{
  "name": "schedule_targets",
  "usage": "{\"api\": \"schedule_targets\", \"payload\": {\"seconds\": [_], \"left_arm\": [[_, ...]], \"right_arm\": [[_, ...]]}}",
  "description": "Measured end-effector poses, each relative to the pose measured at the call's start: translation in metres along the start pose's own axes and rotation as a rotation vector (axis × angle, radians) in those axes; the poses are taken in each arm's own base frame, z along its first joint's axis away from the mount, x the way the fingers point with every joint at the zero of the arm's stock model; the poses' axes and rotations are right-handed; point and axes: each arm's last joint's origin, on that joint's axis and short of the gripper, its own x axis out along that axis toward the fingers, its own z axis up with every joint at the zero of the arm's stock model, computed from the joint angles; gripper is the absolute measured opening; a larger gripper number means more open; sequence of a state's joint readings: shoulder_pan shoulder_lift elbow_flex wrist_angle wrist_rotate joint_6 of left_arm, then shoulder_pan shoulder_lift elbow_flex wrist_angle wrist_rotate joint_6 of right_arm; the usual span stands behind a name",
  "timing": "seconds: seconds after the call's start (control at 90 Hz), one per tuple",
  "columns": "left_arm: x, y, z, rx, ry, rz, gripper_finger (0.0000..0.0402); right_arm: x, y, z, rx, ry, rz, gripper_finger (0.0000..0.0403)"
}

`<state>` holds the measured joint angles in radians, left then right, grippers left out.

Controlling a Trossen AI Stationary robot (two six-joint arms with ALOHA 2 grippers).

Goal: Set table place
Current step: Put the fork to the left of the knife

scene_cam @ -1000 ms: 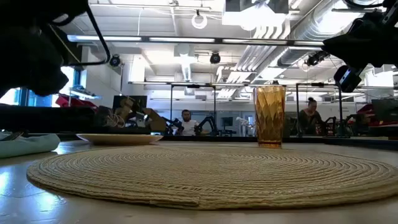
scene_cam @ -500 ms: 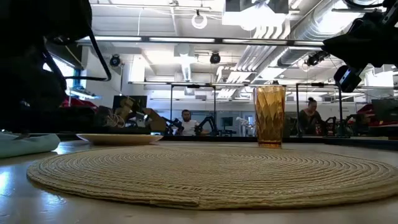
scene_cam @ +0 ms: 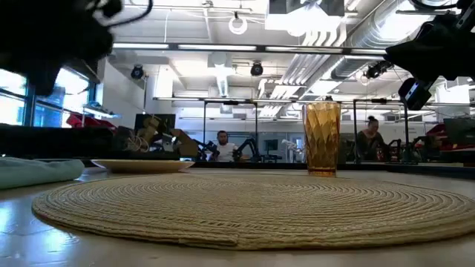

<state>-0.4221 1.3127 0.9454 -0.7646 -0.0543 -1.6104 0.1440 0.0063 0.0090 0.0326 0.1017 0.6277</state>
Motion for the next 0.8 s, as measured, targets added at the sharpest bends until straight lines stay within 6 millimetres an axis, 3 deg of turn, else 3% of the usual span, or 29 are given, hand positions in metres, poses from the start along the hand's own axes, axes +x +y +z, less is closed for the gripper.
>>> {"api": "schedule_targets", "payload": {"seconds": [0.178, 0.322, 0.411, 0.511, 0.644, 0.8], "left_arm": [[-0.012, -0.03, 0.015, 0.092, -0.185, -0.146, 0.0], [-0.006, -0.051, 0.036, 0.145, -0.28, -0.192, 0.0], [-0.001, -0.064, 0.051, 0.183, -0.32, -0.202, 0.0], [0.004, -0.08, 0.07, 0.219, -0.367, -0.222, 0.0], [0.006, -0.102, 0.097, 0.253, -0.428, -0.272, 0.0], [0.001, -0.122, 0.126, 0.274, -0.494, -0.335, 0.0]], "right_arm": [[0.0, -0.001, 0.003, 0.011, -0.073, -0.064, 0.0019], [-0.001, 0.003, 0.013, 0.386, -0.206, -0.018, 0.0019], [-0.001, 0.004, 0.014, 0.496, -0.218, 0.004, 0.0019], [0.0, 0.009, 0.017, 0.483, -0.17, 0.047, 0.0019], [0.006, 0.025, 0.037, 0.363, -0.144, 0.031, 0.0019], [0.03, 0.045, 0.059, 0.206, -0.002, -0.076, 0.002]]}}
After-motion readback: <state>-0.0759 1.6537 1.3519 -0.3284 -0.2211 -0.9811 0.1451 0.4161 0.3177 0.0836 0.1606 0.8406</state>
